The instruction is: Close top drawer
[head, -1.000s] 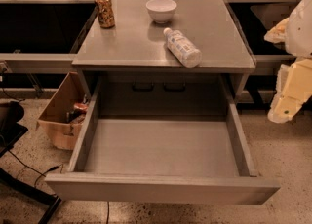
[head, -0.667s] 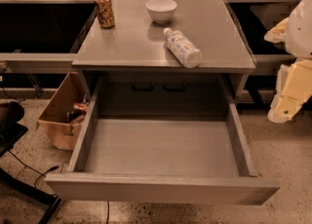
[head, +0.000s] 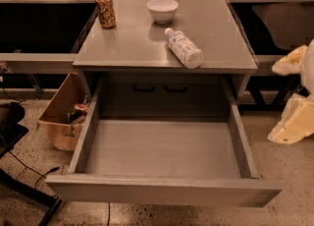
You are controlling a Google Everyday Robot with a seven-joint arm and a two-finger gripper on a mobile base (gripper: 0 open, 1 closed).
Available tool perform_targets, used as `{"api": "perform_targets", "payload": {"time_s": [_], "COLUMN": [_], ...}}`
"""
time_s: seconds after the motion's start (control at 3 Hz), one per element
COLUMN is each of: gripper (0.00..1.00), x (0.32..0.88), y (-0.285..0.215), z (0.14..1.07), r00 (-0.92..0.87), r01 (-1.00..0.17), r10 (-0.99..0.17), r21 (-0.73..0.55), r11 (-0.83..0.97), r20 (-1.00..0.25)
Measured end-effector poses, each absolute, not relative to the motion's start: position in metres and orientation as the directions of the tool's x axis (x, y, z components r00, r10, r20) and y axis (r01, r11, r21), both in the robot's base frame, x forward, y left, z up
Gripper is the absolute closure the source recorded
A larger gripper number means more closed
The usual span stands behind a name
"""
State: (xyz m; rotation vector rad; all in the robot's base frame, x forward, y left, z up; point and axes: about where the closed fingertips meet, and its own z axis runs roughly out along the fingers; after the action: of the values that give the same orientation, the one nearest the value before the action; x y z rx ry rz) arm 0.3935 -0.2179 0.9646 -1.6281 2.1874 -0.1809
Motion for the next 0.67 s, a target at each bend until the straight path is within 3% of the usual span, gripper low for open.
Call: {"api": "perform_targets", "payload": {"time_s": [0.67], "gripper": [0.72], "x": [0.349], "y": [-0.237], "z": [0.861], "r00": [-0.327], "r01": [-0.868], "r10": [-0.943], "r21": [-0.375], "r11": [0.325], "r20": [-0.061]}}
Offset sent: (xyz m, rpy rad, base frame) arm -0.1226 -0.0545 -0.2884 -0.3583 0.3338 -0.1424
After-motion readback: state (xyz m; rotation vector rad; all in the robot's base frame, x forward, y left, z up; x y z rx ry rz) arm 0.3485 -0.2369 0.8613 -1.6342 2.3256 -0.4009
